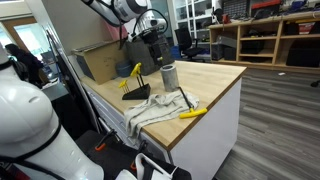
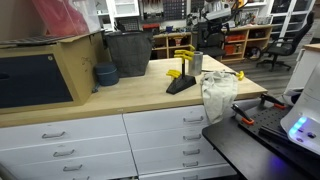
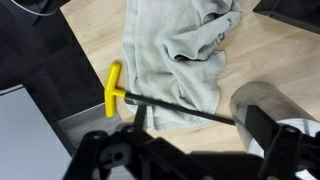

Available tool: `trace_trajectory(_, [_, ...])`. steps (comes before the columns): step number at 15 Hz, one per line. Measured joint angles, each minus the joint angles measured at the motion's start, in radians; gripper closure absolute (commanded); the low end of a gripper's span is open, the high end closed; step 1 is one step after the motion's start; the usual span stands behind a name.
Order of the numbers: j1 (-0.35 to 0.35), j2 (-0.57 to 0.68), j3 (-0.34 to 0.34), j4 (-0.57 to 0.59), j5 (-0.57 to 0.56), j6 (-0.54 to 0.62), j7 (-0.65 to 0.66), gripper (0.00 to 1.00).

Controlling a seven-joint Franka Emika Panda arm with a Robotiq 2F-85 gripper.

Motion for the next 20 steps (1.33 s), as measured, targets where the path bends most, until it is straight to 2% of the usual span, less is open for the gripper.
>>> trace_trajectory(5, [0.013,0.000,0.016,0.032,0.008,0.000,0.006,0.00])
trace_trajectory(9, [0.044,0.009,0.054,0.092,0.039,-0.020,0.006,0.00])
trace_trajectory(14, [0.110,0.058,0.109,0.122,0.044,-0.112,0.007,0.00])
trace_trajectory(20, [0.128,0.112,0.103,0.109,0.032,-0.221,-0.009,0.00])
